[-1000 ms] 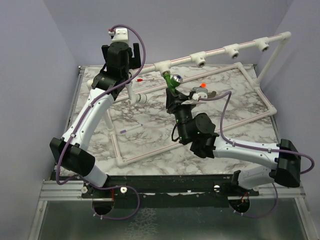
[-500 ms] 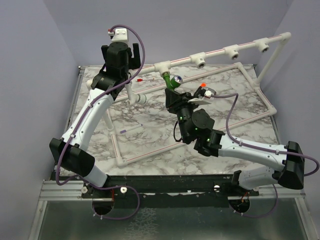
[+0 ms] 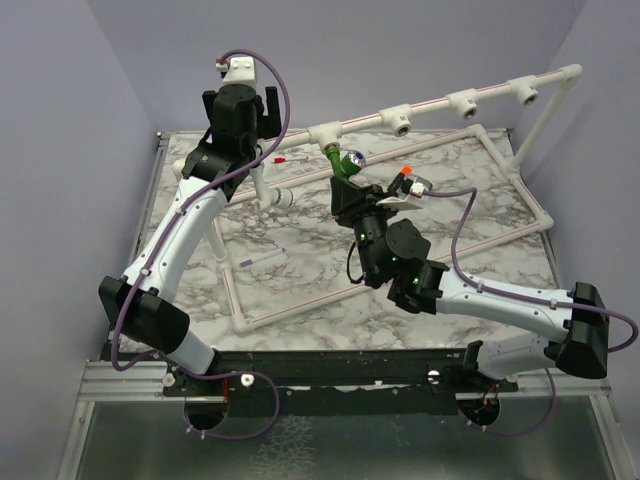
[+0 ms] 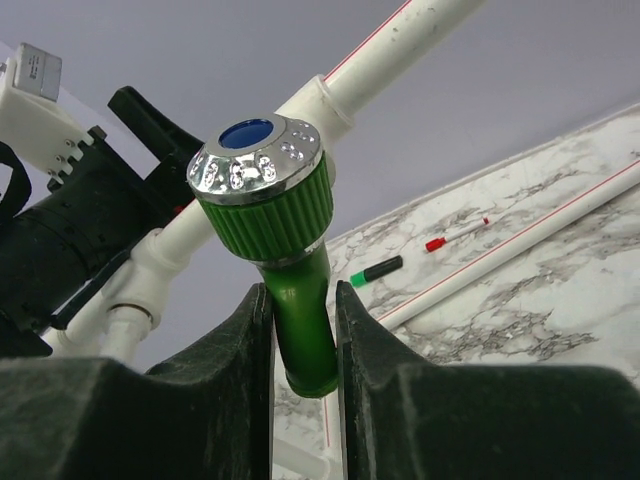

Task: Install the water faucets

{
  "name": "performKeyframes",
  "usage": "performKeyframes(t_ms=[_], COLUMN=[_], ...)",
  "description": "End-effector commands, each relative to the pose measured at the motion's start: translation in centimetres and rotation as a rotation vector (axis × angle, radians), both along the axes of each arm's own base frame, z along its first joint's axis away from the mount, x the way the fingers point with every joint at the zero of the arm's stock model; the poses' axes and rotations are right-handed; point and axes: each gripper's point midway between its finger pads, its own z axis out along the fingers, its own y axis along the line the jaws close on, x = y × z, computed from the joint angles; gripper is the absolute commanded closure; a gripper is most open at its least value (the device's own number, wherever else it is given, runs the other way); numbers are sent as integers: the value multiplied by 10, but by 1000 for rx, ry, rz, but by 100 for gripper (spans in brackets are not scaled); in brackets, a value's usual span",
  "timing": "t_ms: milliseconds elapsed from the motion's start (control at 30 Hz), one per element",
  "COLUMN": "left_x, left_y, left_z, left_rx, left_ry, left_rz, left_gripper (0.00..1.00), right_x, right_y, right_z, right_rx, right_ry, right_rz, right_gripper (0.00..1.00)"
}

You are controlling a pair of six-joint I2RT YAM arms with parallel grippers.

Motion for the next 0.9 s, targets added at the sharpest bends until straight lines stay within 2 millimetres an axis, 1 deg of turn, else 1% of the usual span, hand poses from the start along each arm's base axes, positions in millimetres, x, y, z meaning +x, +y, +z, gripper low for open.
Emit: performKeyframes(t_ms=[0, 100, 200, 333, 467, 567, 767, 867], left_x=[-13, -13, -12, -11, -10, -10, -10, -10], left_y=[0, 0, 0, 0, -1, -1, 0, 0], left_z=[-25, -25, -26, -28, -29, -28, -29, -29], left_rx=[32, 33, 34, 35, 35, 35, 39, 38], left_ry=[90, 91, 94, 98, 101, 101, 103, 103], left_rz=[-24, -25, -24, -24, -26, -26, -23, -25], left_gripper=[10, 10, 10, 10, 10, 10, 10, 10], right_x=[2, -1, -5, -11, -13, -13, -14, -13], right_y=[4, 5, 6, 9, 8, 8, 8, 7], right_z=[-9, 2, 5, 0, -5, -3, 7, 10], right_rx=[-89, -170, -246, -299, -341, -392, -391, -334], right_ry=[-58, -133, -195, -226, -232, -251, -279, -259], right_rz=[-18, -2, 25, 70, 78, 63, 55, 49], right_gripper=[99, 100, 99, 100, 99, 99, 100, 100])
